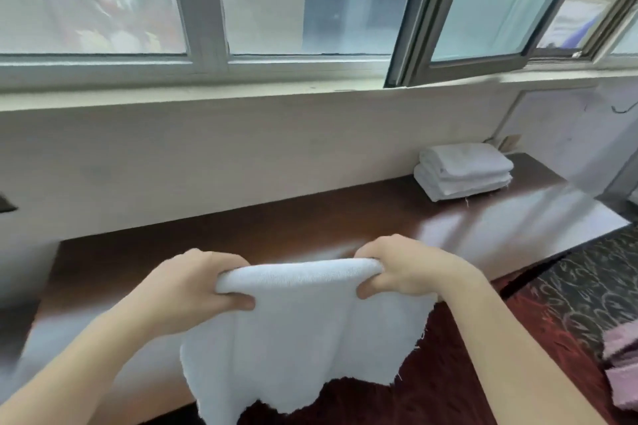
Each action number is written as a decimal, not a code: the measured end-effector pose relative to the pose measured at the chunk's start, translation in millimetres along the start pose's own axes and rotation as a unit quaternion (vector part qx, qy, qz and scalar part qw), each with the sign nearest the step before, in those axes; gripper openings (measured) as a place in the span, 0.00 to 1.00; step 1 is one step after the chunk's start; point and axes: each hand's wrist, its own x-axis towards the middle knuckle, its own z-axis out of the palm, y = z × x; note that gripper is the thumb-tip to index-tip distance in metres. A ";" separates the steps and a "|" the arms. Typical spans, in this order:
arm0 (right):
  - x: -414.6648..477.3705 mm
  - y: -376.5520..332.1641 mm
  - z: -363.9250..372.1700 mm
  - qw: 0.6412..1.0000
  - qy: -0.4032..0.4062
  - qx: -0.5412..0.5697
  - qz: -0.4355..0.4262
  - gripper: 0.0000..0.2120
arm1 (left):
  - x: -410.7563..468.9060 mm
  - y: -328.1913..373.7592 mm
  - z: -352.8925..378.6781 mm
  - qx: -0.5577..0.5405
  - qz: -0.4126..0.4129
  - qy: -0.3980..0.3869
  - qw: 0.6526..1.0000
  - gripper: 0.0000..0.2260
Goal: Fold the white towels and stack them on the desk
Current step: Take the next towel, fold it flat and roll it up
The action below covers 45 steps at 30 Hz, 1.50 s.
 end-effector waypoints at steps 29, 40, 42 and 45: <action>302.0 80.0 178.5 0.991 0.094 -0.091 0.028 0.29 | 177.3 -134.0 186.3 -0.351 -0.374 0.247 0.822 0.27; 263.0 118.0 147.9 0.977 0.139 0.095 0.129 0.32 | 148.0 -108.7 187.7 -0.363 -0.400 0.159 0.826 0.11; 259.6 126.4 140.7 0.975 0.144 0.112 0.128 0.29 | 140.4 -109.4 184.9 -0.376 -0.386 0.175 0.824 0.10; 246.1 130.7 145.0 0.986 0.123 0.053 0.103 0.29 | 128.5 -111.9 193.5 -0.364 -0.392 0.171 0.827 0.08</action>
